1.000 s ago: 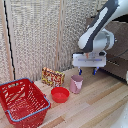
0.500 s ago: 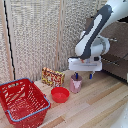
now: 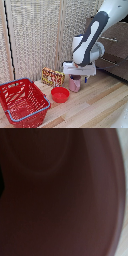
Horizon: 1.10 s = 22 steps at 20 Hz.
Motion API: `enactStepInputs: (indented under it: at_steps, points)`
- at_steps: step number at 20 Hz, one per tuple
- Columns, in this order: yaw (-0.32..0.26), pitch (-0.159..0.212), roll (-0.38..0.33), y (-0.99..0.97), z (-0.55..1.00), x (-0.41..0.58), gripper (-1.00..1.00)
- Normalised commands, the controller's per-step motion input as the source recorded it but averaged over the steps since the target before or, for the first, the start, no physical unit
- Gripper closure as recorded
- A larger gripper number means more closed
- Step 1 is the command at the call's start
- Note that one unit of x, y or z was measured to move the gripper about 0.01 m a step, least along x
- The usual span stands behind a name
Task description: Compassionately, move the pinch receptors towards pink recepticle. Embrace the recepticle delicately and rise accordingly. Progress forward guided by applied tension and move towards the highest section of the storage unit. Place the recepticle delicately and shut the storage unit.
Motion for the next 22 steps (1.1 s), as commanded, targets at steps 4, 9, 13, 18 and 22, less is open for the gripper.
enactStepInputs:
  at_steps: [4,9,13,18,22]
  points:
    - [0.027,0.0,-0.002,-0.07,-0.2,0.046,1.0]
    - [0.012,0.0,-0.005,0.0,-0.09,-0.019,1.0]
    - [0.0,0.001,-0.002,-0.04,-0.1,-0.086,1.0]
    - [0.0,0.0,0.0,-0.04,-0.02,-0.075,1.0]
    - [0.0,0.032,0.001,-0.07,0.08,-0.073,1.0]
